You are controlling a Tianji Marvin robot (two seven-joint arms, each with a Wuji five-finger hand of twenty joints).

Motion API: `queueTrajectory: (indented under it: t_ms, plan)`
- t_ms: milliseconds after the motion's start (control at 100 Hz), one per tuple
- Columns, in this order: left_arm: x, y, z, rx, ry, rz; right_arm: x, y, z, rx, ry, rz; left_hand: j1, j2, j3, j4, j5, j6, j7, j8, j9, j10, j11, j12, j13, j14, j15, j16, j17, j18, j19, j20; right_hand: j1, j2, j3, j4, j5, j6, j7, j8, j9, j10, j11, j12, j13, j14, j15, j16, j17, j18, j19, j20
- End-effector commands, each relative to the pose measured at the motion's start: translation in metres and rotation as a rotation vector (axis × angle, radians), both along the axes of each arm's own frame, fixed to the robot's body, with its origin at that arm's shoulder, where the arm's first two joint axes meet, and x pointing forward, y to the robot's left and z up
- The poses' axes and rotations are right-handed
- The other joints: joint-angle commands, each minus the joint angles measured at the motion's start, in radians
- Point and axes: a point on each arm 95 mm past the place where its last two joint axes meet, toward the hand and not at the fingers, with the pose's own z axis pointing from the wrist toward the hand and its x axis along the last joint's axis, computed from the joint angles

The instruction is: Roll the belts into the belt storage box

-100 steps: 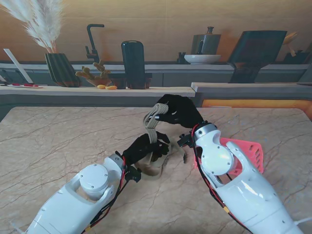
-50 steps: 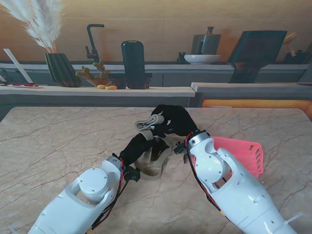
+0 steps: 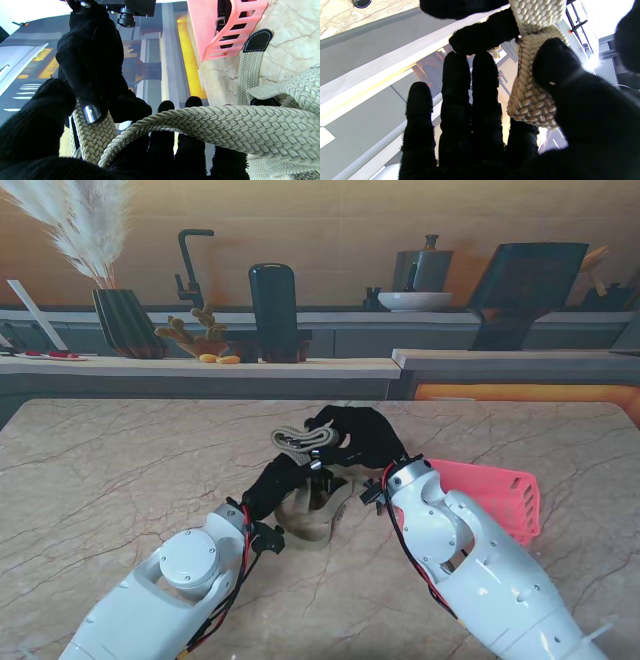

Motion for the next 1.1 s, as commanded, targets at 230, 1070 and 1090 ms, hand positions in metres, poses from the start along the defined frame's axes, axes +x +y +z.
queueTrajectory:
  t_ms: [230,1070,1090]
  plan:
    - [0.002,-0.002,0.012,-0.059,-0.001,0.029,-0.006,0.006,-0.029,-0.076,0.029,0.044,-0.052,-0.066,0.068,-0.045,-0.098,-0.124,-0.089,-0.044,-0.045,-0.047,-0.019,-0.025,-0.027,-0.067,-0.044,-0.035,-0.005,0.005,-0.035,0.011,0.024,0.104,0.054,0.016,0.115,-0.158,0.196,0.053,-0.043,0.022,0.063,0.007,-0.047,-0.007,0.049,0.004,-0.059,0.021,0.014,-0.023]
    - [-0.004,-0.003,0.019,-0.101,0.033,0.111,-0.009,0.014,-0.039,-0.219,-0.088,0.13,0.531,0.114,0.038,-0.002,-0.086,-0.101,0.162,0.006,0.266,-0.084,0.145,0.17,0.271,-0.078,0.271,0.006,0.228,-0.12,0.291,0.023,-0.02,0.092,0.04,0.032,-0.065,-0.016,0.108,0.094,-0.188,0.046,0.184,0.034,-0.124,-0.004,0.166,0.037,-0.106,0.028,0.03,-0.023]
    - [-0.004,-0.003,0.019,-0.103,0.034,0.113,-0.009,0.014,-0.038,-0.218,-0.091,0.129,0.569,0.129,0.014,-0.012,-0.082,-0.102,0.171,0.008,0.279,-0.084,0.132,0.181,0.274,-0.078,0.275,0.005,0.229,-0.121,0.293,0.02,-0.01,0.1,0.045,0.031,-0.053,-0.013,0.114,0.089,-0.174,0.045,0.183,0.03,-0.116,-0.003,0.173,0.039,-0.103,0.03,0.032,-0.023]
